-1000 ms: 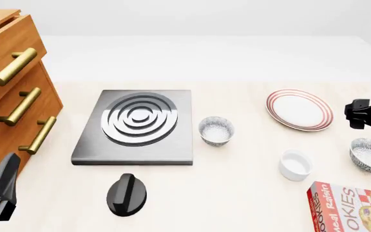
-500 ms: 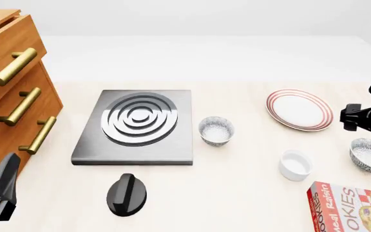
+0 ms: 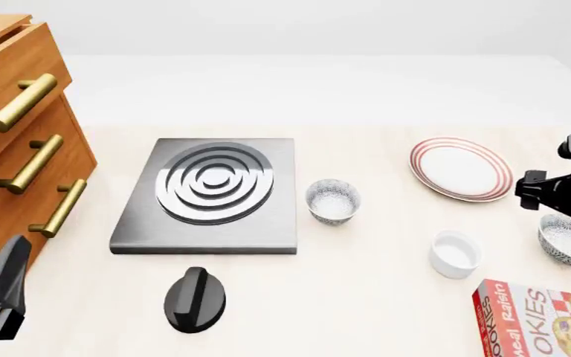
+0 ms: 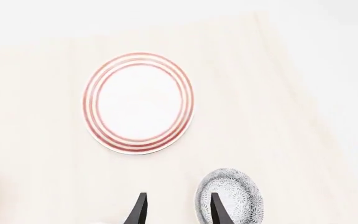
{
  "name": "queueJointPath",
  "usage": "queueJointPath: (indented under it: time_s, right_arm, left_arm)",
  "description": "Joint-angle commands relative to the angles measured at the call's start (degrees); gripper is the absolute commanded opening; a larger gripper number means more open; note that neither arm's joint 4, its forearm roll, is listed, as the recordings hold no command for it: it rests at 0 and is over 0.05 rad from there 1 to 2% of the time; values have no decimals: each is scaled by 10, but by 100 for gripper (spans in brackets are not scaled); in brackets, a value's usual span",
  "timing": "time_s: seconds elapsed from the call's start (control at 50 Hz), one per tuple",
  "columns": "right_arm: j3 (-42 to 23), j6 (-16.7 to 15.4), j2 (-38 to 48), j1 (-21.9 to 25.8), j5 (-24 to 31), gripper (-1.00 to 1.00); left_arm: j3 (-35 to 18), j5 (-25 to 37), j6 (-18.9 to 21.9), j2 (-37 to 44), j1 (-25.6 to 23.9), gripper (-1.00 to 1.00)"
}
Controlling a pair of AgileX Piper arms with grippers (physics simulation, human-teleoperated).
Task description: Pick the akita bowl next to the plate and place it on the plate.
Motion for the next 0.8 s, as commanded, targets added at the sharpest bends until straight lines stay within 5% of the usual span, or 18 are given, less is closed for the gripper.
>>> queueJointPath:
  time_s: [0.02, 0.62, 0.8]
  right_arm:
    - [19, 11, 27, 2, -37, 100]
    - [24, 9, 77, -24, -77, 100]
    - [42, 14, 160, -32, -164, 100]
  left_arm:
    - [0, 0, 0, 0, 0, 100]
    - [0, 0, 0, 0, 0, 100]
    - [0, 0, 0, 0, 0, 100]
